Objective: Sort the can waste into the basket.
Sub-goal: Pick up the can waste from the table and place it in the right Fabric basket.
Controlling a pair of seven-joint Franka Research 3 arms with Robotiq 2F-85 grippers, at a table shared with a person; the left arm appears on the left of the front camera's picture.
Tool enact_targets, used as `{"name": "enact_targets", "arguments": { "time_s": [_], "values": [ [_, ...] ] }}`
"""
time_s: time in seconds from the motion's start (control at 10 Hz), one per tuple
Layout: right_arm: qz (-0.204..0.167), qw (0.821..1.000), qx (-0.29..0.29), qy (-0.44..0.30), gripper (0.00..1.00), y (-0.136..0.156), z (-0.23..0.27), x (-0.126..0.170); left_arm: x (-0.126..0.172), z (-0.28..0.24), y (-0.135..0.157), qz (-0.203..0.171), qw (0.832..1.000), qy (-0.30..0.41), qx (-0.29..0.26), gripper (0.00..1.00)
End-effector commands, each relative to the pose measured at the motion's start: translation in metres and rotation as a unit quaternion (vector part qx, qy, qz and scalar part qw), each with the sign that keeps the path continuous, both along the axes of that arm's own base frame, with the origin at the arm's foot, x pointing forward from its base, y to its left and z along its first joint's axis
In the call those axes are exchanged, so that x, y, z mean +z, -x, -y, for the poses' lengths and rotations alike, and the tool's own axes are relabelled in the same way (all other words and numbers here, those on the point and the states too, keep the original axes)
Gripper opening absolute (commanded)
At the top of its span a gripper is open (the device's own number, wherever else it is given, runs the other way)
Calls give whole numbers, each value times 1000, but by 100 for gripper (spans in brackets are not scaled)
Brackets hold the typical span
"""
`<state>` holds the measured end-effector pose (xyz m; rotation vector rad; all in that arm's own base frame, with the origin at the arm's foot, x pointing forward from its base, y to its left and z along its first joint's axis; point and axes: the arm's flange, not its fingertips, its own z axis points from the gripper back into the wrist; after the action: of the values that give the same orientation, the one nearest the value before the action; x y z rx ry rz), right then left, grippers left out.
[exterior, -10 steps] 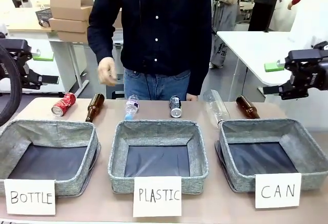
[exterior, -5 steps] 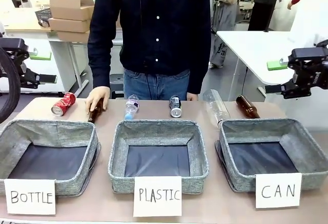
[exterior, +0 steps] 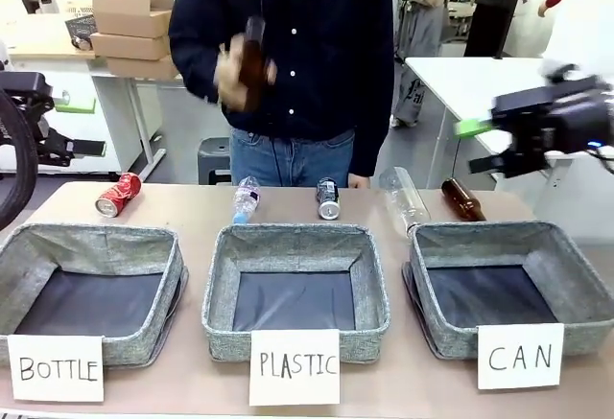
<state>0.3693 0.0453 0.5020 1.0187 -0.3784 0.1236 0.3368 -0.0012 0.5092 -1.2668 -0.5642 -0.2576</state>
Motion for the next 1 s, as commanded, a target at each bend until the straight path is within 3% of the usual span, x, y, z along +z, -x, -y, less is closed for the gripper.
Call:
{"name": "enact_targets", "arguments": {
  "time_s": [0.0,0.1,0.3,0.5,0.7,0.8,0.9],
  "values": [
    [-62,985,19,159,100,-75,-61,-10,1,2,-3,15,1000,12,-3,100],
    [-89,967,-11,237,100,-99,-80,-30,1,2,-3,15,1000,12,-3,100],
    [-123,960,6,252,100,-120,-95,-64,1,2,-3,15,1000,12,-3,100],
    [-80,968,-1,239,100,-106,-107,-69,1,2,-3,15,1000,12,-3,100],
    [-80,968,-1,239,100,-106,-107,-69,1,2,-3,15,1000,12,-3,100],
    [-93,965,5,244,100,-115,-103,-82,1,2,-3,15,1000,12,-3,100],
    [-106,951,-34,288,100,-147,-134,-89,1,2,-3,15,1000,12,-3,100]
  ]
}}
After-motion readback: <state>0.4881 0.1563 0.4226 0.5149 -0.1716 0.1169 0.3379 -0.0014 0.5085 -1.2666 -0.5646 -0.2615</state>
